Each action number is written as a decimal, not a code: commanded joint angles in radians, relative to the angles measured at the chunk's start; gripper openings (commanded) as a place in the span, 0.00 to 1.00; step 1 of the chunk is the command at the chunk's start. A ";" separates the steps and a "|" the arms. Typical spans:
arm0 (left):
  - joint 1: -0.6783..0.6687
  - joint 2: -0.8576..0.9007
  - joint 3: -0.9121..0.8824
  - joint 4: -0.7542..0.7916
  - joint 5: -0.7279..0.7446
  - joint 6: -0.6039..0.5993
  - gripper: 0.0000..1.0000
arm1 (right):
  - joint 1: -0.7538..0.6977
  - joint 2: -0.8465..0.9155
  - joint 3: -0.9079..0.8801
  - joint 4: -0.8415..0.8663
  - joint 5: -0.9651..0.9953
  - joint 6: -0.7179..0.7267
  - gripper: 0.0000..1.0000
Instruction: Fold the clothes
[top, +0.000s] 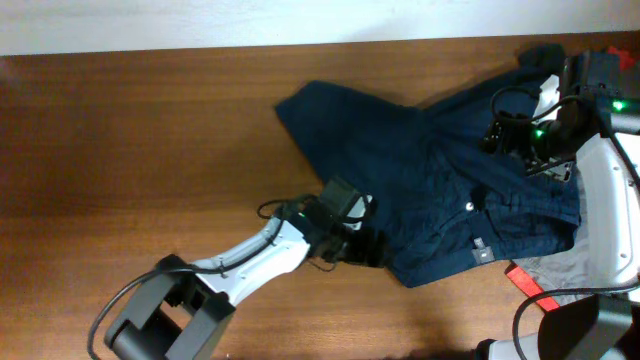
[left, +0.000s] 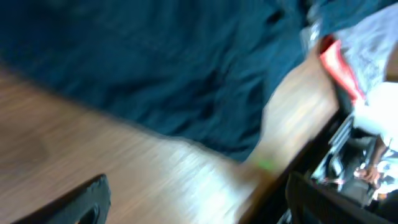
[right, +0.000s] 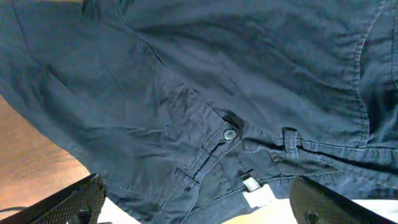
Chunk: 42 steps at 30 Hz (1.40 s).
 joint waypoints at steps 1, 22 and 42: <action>-0.050 0.044 0.013 0.044 -0.027 -0.135 0.89 | 0.001 -0.011 0.010 -0.013 0.011 -0.013 0.99; -0.097 0.139 0.013 0.238 -0.056 -0.329 0.01 | 0.000 -0.011 0.010 -0.015 0.011 -0.013 0.99; 1.090 -0.163 0.042 -0.228 -0.099 0.125 0.54 | 0.000 -0.011 0.010 -0.015 0.012 -0.013 0.99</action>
